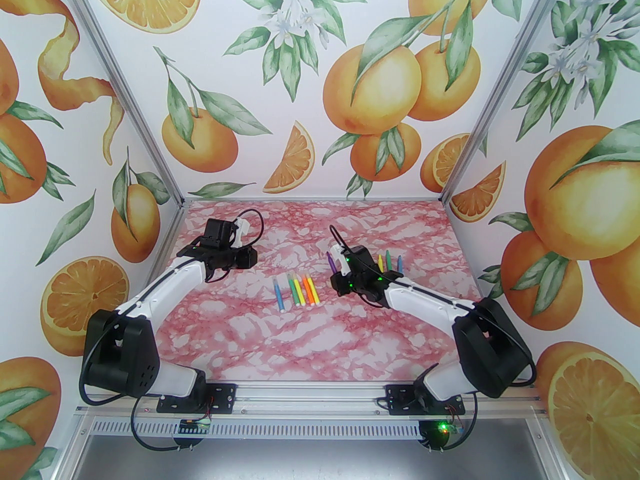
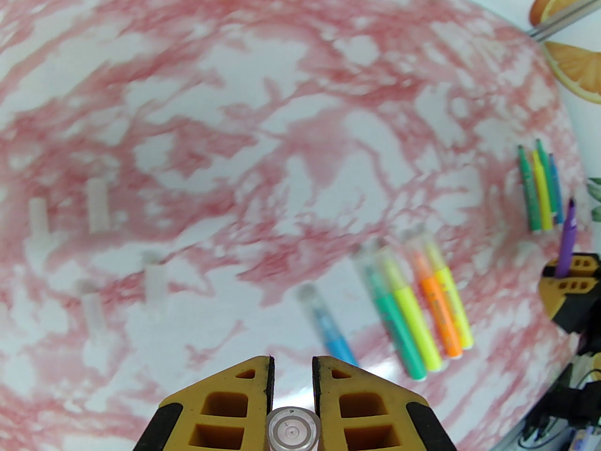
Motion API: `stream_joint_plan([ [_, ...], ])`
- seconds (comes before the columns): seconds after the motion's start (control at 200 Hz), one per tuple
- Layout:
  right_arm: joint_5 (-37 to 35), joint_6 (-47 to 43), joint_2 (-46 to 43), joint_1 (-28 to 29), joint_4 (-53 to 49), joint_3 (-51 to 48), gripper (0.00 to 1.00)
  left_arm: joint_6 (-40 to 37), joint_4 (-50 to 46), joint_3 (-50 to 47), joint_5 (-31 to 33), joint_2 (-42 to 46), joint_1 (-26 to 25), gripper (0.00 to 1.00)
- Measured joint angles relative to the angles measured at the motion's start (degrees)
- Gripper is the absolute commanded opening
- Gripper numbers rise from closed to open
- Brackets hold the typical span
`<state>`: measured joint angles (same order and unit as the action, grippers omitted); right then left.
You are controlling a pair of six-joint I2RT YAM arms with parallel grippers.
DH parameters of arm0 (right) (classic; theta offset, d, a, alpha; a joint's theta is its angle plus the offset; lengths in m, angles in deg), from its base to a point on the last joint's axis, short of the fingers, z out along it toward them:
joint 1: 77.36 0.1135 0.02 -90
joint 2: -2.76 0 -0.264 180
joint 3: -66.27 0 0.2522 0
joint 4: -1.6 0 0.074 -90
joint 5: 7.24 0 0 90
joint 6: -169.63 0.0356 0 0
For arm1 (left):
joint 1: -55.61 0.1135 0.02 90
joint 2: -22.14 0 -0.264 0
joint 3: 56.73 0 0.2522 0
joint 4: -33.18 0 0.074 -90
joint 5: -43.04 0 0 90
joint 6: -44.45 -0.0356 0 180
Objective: Open the pen caps
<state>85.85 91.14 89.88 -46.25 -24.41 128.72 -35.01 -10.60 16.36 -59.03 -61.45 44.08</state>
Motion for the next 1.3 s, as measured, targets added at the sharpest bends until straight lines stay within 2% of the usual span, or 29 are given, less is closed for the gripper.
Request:
stream_joint_plan([
  [0.3, -6.8, 1.9, 4.1, -1.8, -4.3, 2.1, 0.0, -0.5, -4.1, 0.0, 8.8, -1.4, 0.0, 0.0],
  [0.655, -14.3, 3.3, 9.9, -2.0, -9.3, 5.9, 0.0, -0.5, -6.6, 0.6, 15.3, -7.0, 0.0, 0.0],
  [1.301, -15.7, 5.5, 15.6, -5.1, -13.6, 10.8, 0.0, -0.5, -6.9, 0.6, 17.7, -12.2, 0.0, 0.03],
])
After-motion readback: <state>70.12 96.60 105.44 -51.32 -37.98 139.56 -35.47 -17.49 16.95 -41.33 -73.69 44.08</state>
